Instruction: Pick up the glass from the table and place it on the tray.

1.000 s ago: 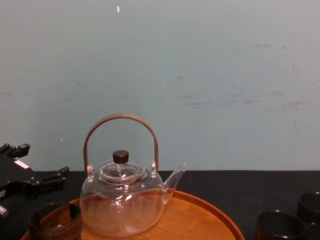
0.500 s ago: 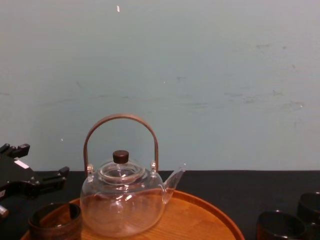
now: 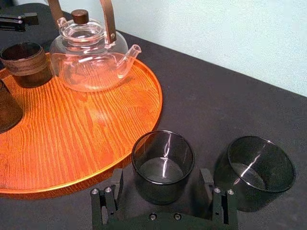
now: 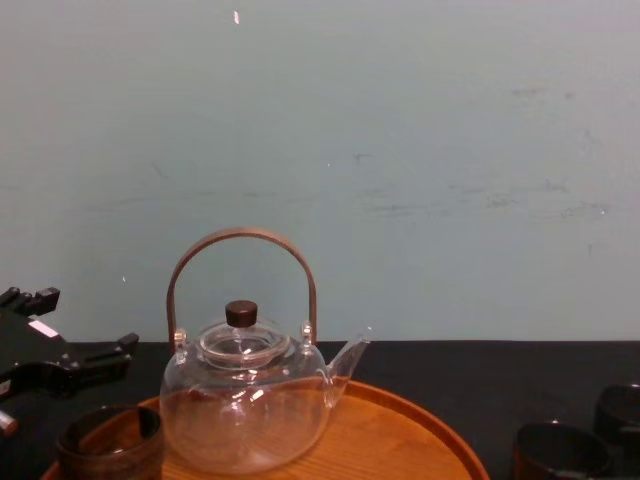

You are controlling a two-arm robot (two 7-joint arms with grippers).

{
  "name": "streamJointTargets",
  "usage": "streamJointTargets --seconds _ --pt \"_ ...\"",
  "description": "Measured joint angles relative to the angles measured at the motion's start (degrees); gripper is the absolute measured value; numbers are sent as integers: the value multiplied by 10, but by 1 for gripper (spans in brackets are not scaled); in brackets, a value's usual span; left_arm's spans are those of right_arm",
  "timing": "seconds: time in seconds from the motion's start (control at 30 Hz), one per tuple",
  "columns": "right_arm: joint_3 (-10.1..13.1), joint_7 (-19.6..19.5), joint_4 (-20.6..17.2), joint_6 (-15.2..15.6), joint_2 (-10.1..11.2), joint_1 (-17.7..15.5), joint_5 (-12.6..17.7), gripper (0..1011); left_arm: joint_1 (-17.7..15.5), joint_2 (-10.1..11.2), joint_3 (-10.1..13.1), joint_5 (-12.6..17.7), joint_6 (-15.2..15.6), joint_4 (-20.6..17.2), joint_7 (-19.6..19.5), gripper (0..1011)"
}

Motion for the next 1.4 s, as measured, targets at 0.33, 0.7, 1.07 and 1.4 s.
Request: streamJointTargets --seconds 0.33,0.7,1.07,1.4 --pt "-3 3 15 5 -7 16 -2 1002 0 0 0 0 0 0 0 1001" --pt "-10 9 31 9 -14 34 -3 1002 0 0 0 0 0 0 0 1002" --pt "-19 14 40 13 -17 46 -5 1002 0 0 0 0 0 0 0 1001" --pt "-25 14 53 17 -22 59 -8 1002 0 0 0 0 0 0 0 1001"
